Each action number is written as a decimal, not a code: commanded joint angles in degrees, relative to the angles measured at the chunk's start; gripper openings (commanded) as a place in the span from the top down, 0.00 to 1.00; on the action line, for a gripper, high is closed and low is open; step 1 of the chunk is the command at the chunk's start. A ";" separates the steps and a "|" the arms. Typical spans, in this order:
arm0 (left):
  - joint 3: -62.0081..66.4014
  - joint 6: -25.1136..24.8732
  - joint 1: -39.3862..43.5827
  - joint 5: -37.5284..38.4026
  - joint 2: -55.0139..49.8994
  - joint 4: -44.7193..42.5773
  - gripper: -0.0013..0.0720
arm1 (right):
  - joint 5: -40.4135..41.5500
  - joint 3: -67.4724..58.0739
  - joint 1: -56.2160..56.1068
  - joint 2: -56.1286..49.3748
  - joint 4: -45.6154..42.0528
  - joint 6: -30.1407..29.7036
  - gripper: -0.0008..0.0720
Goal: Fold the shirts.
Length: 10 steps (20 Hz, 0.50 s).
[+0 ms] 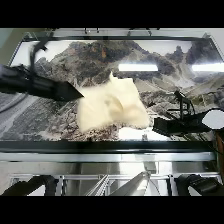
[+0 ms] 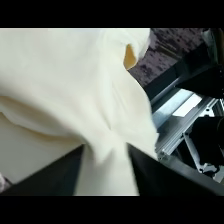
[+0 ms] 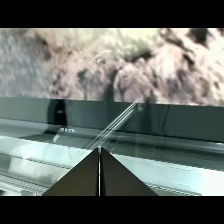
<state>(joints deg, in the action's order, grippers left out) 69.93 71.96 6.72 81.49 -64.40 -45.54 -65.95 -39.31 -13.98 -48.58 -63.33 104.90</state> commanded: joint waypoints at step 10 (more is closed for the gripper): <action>-13.81 3.13 2.89 3.48 -7.52 -5.86 0.02 | 1.68 -0.33 2.82 -3.72 -14.60 -6.16 0.28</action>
<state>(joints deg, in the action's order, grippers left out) 61.56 74.54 8.67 84.18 -71.16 -51.03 -64.79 -39.38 -13.08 -50.50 -71.53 101.41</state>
